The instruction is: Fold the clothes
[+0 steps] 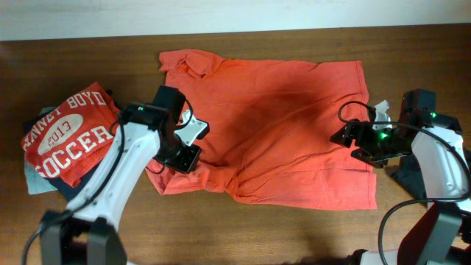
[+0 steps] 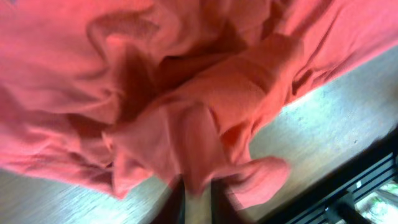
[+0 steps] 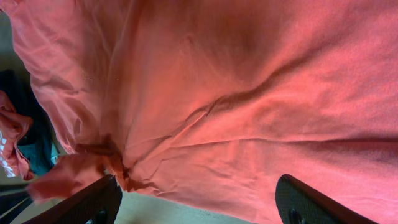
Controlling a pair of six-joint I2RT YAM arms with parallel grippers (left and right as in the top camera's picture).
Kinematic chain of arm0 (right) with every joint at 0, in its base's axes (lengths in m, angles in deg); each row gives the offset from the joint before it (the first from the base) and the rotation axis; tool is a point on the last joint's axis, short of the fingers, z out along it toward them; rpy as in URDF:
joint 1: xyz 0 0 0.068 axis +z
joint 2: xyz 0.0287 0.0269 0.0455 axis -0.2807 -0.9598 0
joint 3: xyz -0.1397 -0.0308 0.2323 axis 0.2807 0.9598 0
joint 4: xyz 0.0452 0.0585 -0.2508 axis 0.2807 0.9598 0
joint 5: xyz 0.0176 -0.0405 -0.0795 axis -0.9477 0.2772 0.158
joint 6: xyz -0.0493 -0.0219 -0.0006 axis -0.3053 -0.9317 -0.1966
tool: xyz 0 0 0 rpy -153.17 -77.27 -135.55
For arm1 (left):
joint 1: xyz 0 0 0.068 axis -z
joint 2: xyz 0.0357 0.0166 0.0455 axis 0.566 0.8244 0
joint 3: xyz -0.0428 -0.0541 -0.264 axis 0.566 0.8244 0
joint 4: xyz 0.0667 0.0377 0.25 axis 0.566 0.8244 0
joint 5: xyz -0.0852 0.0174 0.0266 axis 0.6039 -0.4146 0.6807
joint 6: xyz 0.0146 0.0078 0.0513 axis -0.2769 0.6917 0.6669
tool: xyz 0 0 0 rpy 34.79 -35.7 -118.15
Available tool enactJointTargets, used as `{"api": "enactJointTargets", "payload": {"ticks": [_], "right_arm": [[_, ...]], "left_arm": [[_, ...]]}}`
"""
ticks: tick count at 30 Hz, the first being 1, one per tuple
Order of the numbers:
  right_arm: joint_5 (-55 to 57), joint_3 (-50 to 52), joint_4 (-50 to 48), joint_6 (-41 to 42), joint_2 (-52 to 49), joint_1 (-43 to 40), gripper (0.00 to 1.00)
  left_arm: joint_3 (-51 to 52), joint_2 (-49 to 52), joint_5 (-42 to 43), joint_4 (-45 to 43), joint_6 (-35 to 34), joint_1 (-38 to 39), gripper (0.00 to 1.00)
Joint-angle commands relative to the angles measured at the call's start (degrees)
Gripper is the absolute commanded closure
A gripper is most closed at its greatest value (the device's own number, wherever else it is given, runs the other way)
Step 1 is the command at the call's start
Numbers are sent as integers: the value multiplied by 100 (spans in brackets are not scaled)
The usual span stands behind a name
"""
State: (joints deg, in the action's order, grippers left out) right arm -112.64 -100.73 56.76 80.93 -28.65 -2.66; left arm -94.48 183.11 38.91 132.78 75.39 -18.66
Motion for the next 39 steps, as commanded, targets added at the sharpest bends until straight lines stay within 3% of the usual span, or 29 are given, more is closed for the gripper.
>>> {"api": "enactJointTargets", "payload": {"ticks": [1, 2, 13, 21, 25, 26, 29, 35, 37, 39], "right_arm": [[24, -85, 26, 0, 17, 15, 16], [24, -85, 33, 0, 17, 15, 16], [26, -85, 70, -2, 17, 15, 16], [26, -85, 35, -2, 17, 15, 15], [28, -85, 4, -2, 17, 15, 15], [26, -85, -13, 0, 17, 15, 15], [26, -85, -48, 0, 17, 15, 15], [26, -85, -85, 0, 17, 15, 15], [26, -85, -85, 0, 17, 15, 15], [26, -85, -79, 0, 17, 15, 15]], "left_arm": [[-17, 533, 269, -72, 68, -114, 49], [-17, 623, 271, -92, 11, -127, 38], [-271, 144, 254, 125, 92, 33, 40], [-212, 4, -916, 11, 238, 1075, 43], [-42, 85, -1738, -271, 236, 1576, 58], [35, 138, -1906, -398, 240, 1670, 72], [251, 210, -2269, -726, 280, 1716, 97], [632, 328, -2437, -1604, 811, 1574, 100], [671, 376, -2865, -1873, 540, 1449, 100], [671, 398, -3735, -2079, -205, 1209, 100]]}}
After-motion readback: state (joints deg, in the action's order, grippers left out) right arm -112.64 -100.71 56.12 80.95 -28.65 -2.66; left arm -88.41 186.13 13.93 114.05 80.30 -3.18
